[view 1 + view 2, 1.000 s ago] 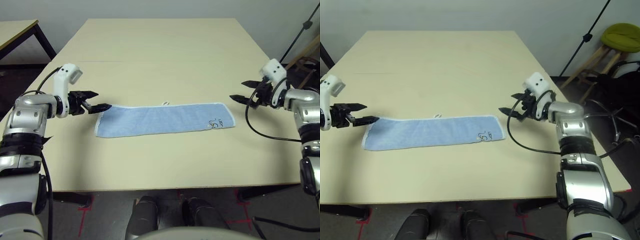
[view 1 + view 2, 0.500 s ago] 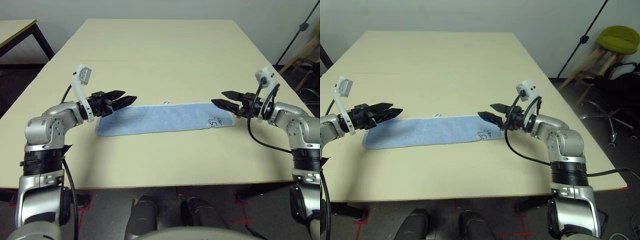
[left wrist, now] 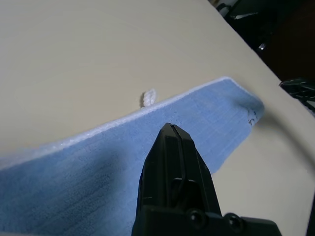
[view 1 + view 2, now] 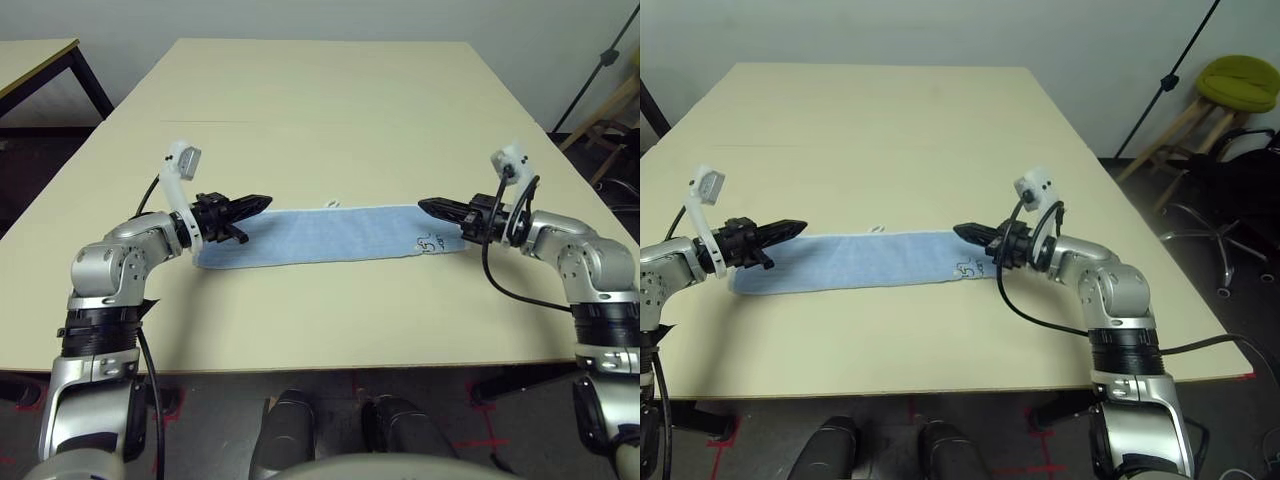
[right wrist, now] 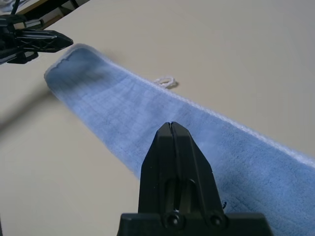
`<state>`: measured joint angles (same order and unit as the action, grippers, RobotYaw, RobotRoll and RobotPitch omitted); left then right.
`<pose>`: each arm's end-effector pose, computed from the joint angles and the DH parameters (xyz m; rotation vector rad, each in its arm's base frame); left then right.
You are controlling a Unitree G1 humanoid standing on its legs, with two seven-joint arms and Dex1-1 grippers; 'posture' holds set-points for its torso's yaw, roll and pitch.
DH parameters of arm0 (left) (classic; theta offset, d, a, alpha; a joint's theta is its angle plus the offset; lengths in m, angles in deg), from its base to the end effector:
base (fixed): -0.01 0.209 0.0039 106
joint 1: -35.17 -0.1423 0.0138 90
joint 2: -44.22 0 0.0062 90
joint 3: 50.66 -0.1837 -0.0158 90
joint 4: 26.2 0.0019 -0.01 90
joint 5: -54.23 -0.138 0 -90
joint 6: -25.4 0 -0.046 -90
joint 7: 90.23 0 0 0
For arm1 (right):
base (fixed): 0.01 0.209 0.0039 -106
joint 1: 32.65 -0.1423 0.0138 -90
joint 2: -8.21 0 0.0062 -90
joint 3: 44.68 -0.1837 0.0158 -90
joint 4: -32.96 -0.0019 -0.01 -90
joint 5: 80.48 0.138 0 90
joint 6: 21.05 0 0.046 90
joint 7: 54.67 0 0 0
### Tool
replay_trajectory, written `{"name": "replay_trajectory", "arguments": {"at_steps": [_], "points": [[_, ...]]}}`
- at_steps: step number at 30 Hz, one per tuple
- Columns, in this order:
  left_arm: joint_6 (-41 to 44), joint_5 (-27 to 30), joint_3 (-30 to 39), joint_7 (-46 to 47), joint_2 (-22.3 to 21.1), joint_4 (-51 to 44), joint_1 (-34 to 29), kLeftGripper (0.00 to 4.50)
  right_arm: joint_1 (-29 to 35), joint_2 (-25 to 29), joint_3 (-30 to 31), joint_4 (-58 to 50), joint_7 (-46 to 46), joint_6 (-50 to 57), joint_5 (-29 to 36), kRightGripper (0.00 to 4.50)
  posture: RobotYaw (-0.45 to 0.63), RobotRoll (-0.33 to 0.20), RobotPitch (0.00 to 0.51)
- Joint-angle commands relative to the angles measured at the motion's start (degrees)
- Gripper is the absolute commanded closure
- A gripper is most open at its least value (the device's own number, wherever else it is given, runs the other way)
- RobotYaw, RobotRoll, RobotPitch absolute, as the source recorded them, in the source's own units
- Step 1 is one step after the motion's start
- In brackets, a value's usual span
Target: Fold the towel and set it aside.
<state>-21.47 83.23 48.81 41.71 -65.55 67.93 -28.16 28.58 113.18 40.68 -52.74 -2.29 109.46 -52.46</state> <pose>0.2696 0.2666 0.1616 -0.0792 0.2698 -0.7422 0.2807 -0.2355 0.1540 0.0863 0.2434 0.9215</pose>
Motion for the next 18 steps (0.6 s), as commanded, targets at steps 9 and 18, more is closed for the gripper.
{"name": "replay_trajectory", "arguments": {"at_steps": [9, 18], "points": [[-9.52, -10.05, -6.04, 3.13, -0.09, 7.08, -3.96, 4.50, 3.88, -0.13, 5.65, 3.20, -4.41, -11.16, -9.92, 4.48, 0.10, 0.000, 0.130], [-10.51, -12.55, -5.13, 3.35, -2.29, 10.03, -6.66, 4.50, 5.70, 0.64, 6.71, 11.23, -6.90, -17.64, -16.19, 4.48, 0.11, 0.000, 0.130]]}}
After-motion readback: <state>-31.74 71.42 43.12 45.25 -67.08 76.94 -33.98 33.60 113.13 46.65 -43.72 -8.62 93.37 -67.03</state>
